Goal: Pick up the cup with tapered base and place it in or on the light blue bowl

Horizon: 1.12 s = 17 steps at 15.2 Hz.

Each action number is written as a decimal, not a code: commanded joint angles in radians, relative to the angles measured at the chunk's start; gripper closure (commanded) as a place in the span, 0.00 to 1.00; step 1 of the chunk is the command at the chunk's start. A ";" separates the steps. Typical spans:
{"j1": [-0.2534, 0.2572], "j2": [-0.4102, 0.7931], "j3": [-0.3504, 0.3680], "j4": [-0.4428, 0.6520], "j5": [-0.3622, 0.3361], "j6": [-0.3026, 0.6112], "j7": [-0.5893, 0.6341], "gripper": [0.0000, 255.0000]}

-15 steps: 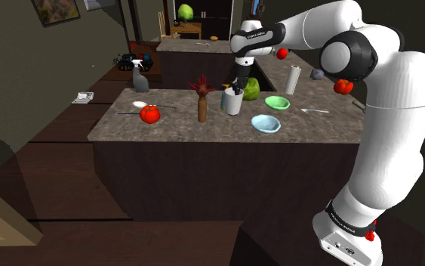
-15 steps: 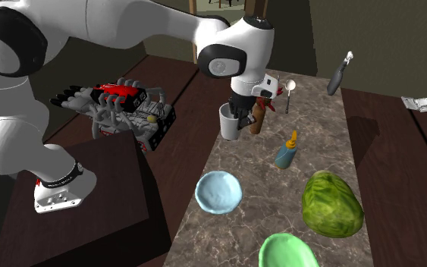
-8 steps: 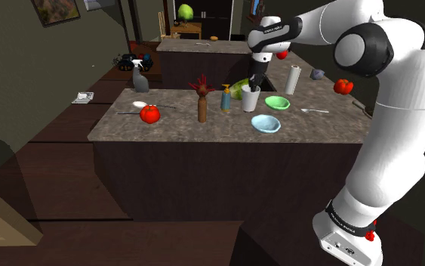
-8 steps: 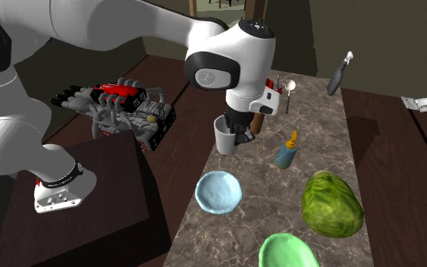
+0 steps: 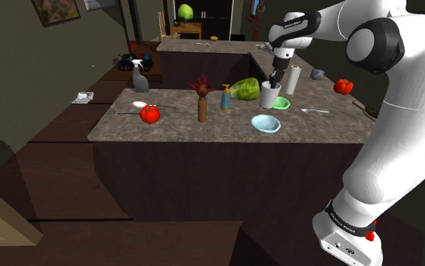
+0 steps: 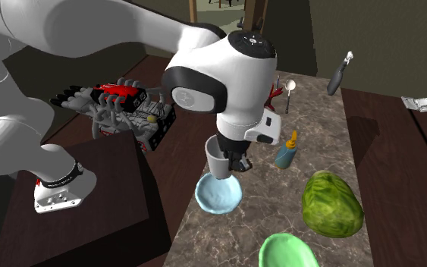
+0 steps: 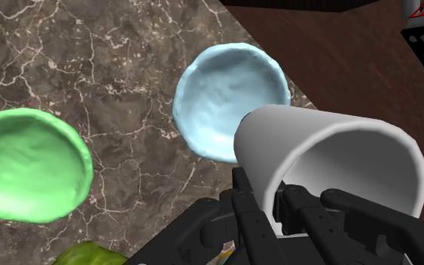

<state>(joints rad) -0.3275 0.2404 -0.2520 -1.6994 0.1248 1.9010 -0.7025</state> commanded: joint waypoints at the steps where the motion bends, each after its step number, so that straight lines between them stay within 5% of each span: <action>1: -0.023 -0.008 -0.015 -0.006 0.000 -0.004 -0.039 1.00; 17: -0.026 0.060 -0.006 -0.134 0.029 0.188 -0.066 1.00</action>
<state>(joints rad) -0.3522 0.2920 -0.2587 -1.8277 0.1505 2.0745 -0.7646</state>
